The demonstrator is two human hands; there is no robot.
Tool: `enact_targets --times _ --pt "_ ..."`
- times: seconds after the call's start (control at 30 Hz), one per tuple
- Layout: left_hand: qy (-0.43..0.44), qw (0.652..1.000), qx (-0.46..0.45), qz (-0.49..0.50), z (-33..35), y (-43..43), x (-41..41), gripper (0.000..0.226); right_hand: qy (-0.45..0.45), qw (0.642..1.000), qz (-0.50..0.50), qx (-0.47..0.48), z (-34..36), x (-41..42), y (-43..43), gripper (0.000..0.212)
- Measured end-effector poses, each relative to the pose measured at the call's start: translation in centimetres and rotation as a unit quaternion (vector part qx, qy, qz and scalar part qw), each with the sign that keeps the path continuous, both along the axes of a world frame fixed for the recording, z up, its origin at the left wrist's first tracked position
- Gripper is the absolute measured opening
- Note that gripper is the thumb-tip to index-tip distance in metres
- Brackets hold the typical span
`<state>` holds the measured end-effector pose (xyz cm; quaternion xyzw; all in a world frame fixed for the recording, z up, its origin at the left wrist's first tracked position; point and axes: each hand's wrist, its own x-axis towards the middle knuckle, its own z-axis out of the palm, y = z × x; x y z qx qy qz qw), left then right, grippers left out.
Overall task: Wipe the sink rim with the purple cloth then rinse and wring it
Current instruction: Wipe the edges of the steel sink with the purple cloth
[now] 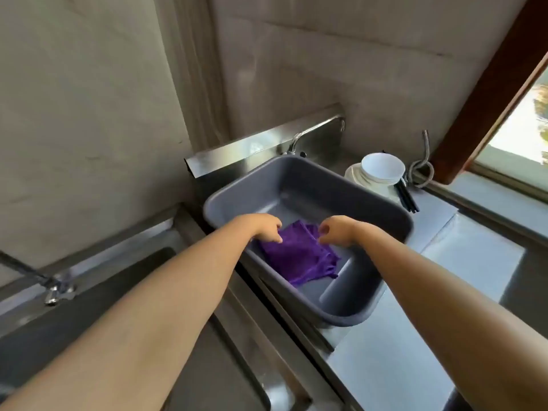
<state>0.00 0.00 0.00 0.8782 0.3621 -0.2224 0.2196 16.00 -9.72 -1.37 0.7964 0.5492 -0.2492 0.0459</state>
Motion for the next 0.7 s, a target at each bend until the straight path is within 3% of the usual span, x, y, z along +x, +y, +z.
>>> enact_targets --times 0.2,0.33,0.53,0.7 --pt "0.054 0.998 0.038 -0.013 -3.1 0.6 1.8 0.049 0.021 0.998 -0.044 0.038 -4.3 0.6 2.2 0.058" --pt "0.066 0.996 0.062 0.019 -4.3 1.4 2.1 0.054 0.010 0.998 -0.062 0.033 -6.6 0.5 3.7 0.063" --pt "0.072 0.995 0.070 0.011 -4.3 2.2 2.1 0.030 -0.008 0.993 -0.092 0.069 -7.8 0.0 4.7 0.041" --pt "-0.042 0.997 0.040 0.060 -1.0 1.7 2.2 0.034 0.113 0.977 -0.123 0.136 -3.8 1.1 3.8 0.010"
